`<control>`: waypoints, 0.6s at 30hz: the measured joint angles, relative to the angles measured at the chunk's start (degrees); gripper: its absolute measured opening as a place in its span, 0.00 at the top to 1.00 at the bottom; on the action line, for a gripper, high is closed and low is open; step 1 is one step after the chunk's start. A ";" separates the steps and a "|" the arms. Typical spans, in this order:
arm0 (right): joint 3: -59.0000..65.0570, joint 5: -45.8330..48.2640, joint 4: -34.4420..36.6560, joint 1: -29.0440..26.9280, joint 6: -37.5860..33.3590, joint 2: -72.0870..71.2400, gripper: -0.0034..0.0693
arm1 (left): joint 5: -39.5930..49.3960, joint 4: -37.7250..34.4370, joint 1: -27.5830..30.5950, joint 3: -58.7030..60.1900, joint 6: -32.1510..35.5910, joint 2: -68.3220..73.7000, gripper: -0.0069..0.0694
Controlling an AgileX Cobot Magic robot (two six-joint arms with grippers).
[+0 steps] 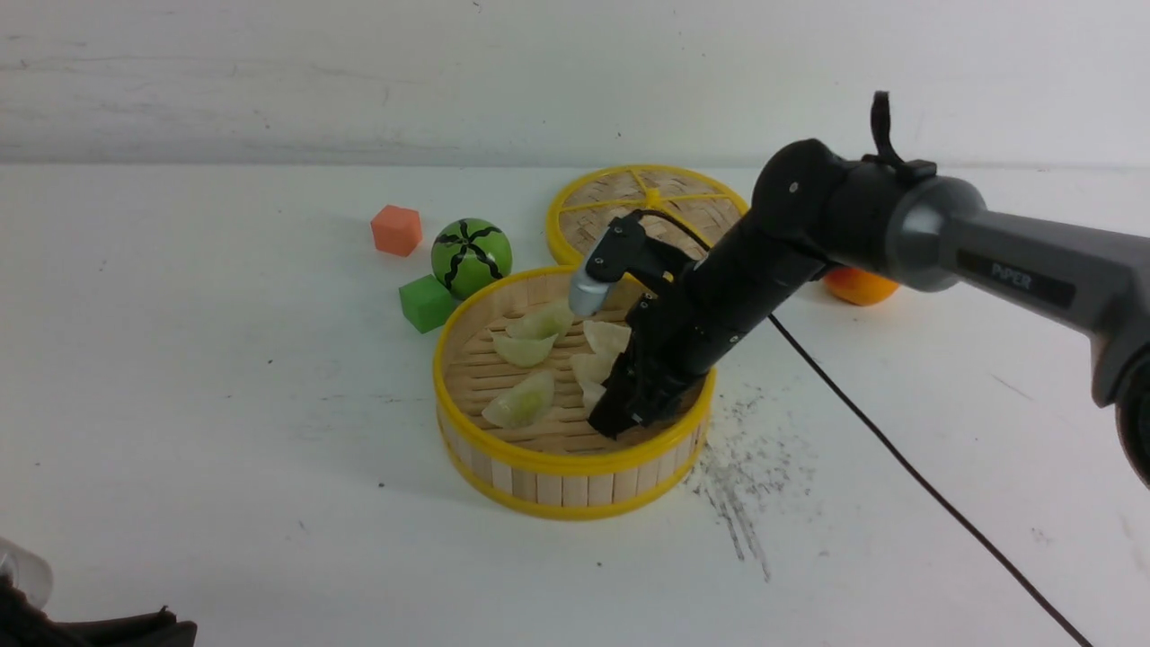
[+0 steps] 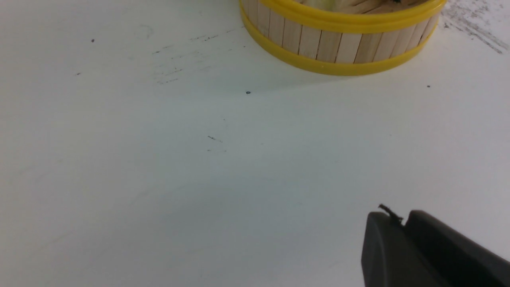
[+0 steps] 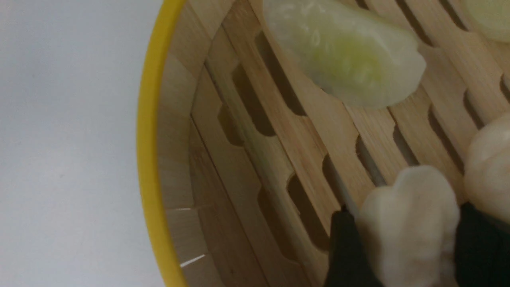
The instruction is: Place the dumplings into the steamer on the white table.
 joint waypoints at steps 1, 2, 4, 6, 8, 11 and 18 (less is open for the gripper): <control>0.00 0.00 -0.06 0.00 0.06 0.00 0.42 | -0.06 0.00 0.00 0.00 0.00 0.00 0.82; 0.00 -0.02 -0.18 0.00 0.06 -0.21 0.40 | -0.19 0.00 0.00 0.00 0.00 0.00 0.82; 0.00 -0.02 -0.24 0.00 0.06 -0.58 0.38 | -0.23 0.00 0.00 0.00 0.00 0.00 0.82; -1.72 0.03 -0.60 0.00 0.11 -2.27 0.34 | -0.30 0.00 0.00 0.00 0.00 0.00 0.81; -3.55 0.10 -0.60 0.00 0.17 -3.60 0.33 | -0.30 0.00 0.00 0.00 0.00 0.00 0.81; -6.81 0.89 -0.60 0.00 0.23 -6.37 0.33 | -0.30 0.00 0.00 0.00 0.00 0.00 0.81; -9.32 9.24 -2.41 0.00 0.23 -18.33 0.47 | -0.36 0.00 0.00 0.00 0.00 0.00 0.81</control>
